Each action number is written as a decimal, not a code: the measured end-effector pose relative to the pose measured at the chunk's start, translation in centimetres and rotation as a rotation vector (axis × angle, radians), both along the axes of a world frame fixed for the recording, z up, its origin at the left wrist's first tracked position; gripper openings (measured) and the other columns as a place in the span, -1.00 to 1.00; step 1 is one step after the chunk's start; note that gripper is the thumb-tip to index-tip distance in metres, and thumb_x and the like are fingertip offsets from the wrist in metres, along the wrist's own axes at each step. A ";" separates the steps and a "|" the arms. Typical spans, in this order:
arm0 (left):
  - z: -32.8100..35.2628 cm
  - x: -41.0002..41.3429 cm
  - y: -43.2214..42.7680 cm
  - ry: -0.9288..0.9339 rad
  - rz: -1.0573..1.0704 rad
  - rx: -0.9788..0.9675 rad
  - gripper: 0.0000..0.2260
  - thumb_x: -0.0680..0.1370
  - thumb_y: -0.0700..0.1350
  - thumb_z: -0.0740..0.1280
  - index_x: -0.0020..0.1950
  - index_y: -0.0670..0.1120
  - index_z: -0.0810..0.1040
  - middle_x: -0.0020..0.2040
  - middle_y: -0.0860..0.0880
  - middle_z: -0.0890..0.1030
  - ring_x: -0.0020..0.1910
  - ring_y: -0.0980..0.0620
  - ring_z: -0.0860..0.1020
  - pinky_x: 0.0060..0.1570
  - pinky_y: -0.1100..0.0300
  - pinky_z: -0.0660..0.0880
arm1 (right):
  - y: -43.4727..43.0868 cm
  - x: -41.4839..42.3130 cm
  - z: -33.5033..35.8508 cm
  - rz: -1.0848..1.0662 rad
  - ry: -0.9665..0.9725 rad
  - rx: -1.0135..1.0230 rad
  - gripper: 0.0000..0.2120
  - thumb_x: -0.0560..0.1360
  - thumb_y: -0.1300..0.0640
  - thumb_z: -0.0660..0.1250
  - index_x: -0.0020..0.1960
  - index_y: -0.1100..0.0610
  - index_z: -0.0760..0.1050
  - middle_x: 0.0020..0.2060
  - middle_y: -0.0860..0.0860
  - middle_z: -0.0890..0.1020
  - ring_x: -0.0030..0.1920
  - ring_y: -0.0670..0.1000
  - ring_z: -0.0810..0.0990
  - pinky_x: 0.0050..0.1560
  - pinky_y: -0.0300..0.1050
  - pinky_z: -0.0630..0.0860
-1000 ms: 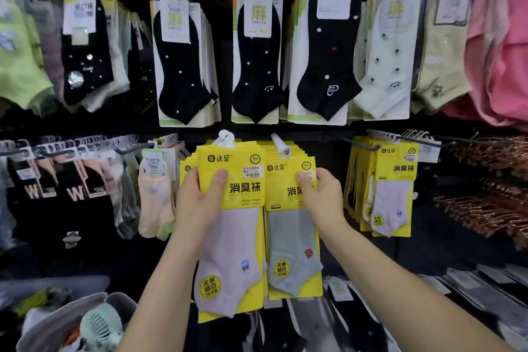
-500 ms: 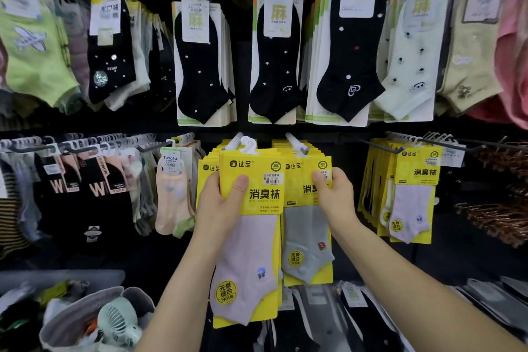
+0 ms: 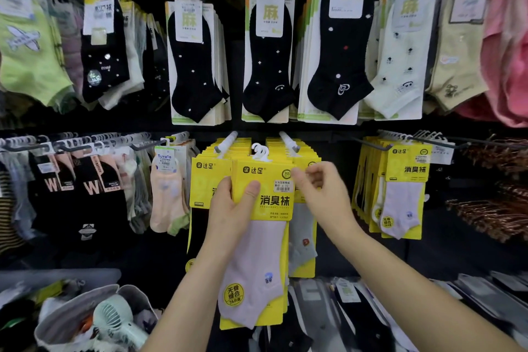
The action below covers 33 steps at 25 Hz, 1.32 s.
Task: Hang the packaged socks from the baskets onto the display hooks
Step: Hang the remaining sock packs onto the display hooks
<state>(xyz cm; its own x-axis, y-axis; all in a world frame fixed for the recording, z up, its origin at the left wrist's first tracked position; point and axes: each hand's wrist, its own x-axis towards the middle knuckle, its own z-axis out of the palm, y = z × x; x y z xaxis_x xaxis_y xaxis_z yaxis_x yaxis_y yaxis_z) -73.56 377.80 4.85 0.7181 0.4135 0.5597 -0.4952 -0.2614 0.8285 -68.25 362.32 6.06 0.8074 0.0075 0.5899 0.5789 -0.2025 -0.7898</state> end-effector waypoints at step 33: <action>1.4 -0.6 1.2 -0.047 0.133 0.036 -0.82 0.60 -0.02 0.19 -0.20 0.05 0.43 -0.21 0.11 0.53 -0.21 0.16 0.51 -0.21 0.33 0.43 | -0.8 2.3 0.8 -0.295 0.038 -0.169 -0.68 0.48 -0.04 0.34 0.14 0.07 0.39 0.01 0.00 0.49 0.03 0.01 0.49 0.05 0.01 0.48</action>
<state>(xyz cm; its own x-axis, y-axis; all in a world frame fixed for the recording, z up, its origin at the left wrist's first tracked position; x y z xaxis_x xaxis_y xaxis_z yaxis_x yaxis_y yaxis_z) -74.16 378.97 6.24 0.6313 0.4821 0.6074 -0.4921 -0.3564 0.7943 -65.95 361.51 6.82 0.8106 -0.1348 0.5698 0.4468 -0.4867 -0.7507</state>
